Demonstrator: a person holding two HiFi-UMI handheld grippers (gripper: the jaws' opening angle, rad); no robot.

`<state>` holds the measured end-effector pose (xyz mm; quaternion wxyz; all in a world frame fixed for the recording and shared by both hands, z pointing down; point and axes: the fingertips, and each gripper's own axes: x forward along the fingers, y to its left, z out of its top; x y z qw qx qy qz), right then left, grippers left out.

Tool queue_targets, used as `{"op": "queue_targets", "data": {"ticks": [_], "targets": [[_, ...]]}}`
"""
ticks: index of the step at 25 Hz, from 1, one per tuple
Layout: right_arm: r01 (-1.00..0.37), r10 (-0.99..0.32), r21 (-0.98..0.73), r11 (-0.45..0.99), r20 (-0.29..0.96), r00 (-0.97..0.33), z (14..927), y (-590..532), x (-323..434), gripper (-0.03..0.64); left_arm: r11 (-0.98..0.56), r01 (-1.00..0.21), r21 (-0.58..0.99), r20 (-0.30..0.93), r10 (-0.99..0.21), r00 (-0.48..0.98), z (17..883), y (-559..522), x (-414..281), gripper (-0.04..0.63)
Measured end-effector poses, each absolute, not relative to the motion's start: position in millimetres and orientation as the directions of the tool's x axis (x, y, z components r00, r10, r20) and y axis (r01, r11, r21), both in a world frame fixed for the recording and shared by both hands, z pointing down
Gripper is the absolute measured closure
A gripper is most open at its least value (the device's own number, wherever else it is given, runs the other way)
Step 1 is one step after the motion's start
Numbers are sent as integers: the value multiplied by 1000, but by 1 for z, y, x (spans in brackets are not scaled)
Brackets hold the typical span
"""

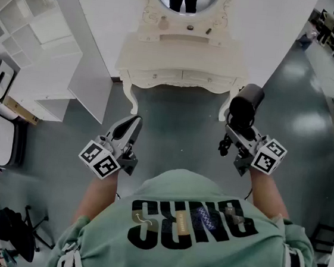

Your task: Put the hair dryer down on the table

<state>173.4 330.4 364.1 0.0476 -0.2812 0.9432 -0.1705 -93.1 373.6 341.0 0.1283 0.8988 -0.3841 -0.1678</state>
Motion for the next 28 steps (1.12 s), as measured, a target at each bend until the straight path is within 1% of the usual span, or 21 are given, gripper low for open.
{"op": "queue_targets", "data": {"ticks": [5,23,28], "targets": [[-534,-567,-346,772,7,-824,364,328,178,462,-670,-648,361,-205,-735,646,342,375,-93,588],[-489,-526,-348,800,-14,-851,358,322,192,462,-659,-661,359,-198,-746,636,342,369,-71,588],[-473,-510,-344,811,-19,-860,355,313,218,462,-652,-670,355,-199,-753,627,339,358,-42,588]]}}
